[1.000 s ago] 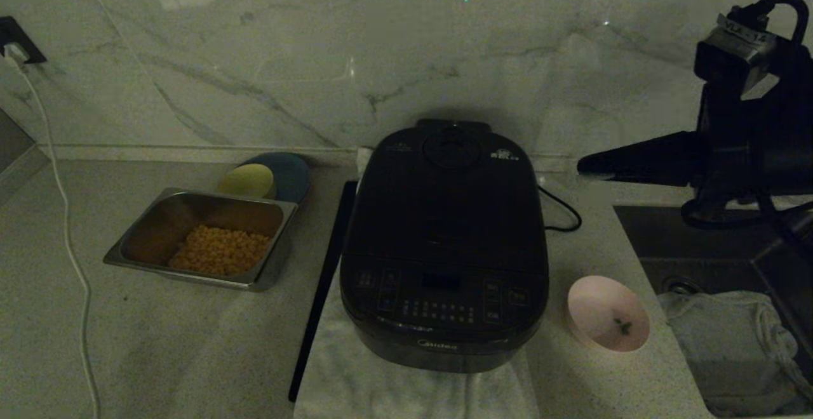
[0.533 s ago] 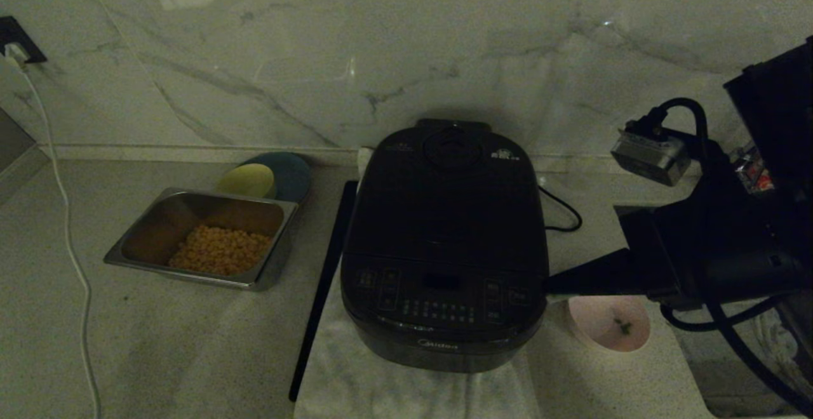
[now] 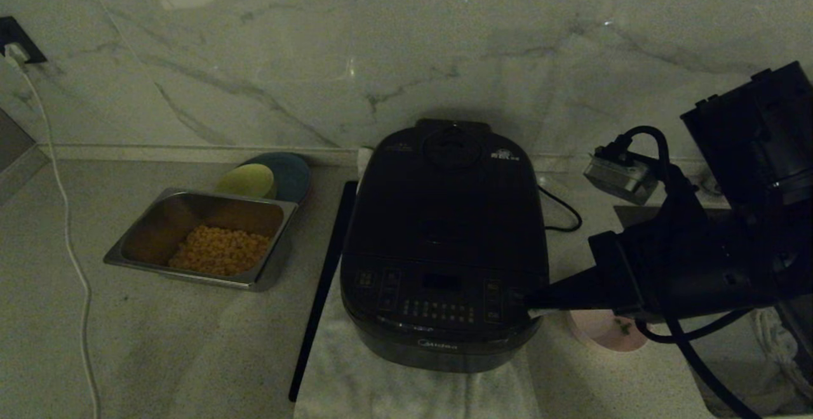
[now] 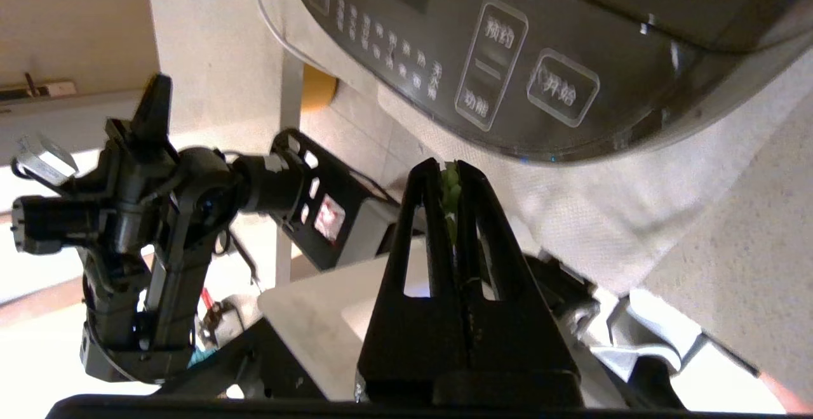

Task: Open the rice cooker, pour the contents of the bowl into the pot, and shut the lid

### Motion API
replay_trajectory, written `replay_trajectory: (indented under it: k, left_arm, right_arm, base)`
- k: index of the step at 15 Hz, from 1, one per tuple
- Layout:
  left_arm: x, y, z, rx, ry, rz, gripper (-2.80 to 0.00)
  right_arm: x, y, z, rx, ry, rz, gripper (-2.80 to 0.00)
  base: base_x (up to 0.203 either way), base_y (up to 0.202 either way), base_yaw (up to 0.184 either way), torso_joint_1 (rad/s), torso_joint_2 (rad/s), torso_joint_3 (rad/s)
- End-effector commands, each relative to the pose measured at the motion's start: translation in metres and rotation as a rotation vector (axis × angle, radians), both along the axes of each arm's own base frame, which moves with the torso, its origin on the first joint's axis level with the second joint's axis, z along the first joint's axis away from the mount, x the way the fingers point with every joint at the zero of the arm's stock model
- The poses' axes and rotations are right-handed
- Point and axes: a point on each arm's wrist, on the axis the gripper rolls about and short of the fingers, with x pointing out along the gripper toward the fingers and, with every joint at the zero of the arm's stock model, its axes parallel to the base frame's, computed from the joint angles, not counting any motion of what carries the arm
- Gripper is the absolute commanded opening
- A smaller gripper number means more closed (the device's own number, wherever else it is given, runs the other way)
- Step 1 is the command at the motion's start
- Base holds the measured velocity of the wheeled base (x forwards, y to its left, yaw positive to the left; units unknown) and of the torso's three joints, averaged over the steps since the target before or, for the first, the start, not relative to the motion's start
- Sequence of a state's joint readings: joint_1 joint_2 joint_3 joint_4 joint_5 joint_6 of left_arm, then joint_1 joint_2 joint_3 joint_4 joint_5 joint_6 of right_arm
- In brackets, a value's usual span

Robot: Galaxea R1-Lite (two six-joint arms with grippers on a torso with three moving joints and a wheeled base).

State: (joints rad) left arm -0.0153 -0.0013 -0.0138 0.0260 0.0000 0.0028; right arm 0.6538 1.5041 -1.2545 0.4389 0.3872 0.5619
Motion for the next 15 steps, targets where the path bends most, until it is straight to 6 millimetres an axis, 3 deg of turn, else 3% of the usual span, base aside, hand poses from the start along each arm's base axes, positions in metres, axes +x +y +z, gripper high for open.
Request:
replay_trajectory:
  k: [1,15]
  left_arm:
    - [0.000,0.000,0.000,0.000,0.000,0.000,-2.80]
    - [0.000,0.000,0.000,0.000,0.000,0.000,-2.80]
  right_arm:
    - [0.002,0.001,-0.004,-0.004,0.013,-0.001,-2.80]
    - [0.012,-0.011,-0.002,0.016,0.018,-0.043,-2.80]
  base:
    - [0.000,0.000,0.000,0.000,0.00,0.000]
    - [0.000,0.000,0.000,0.000,0.00,0.000]
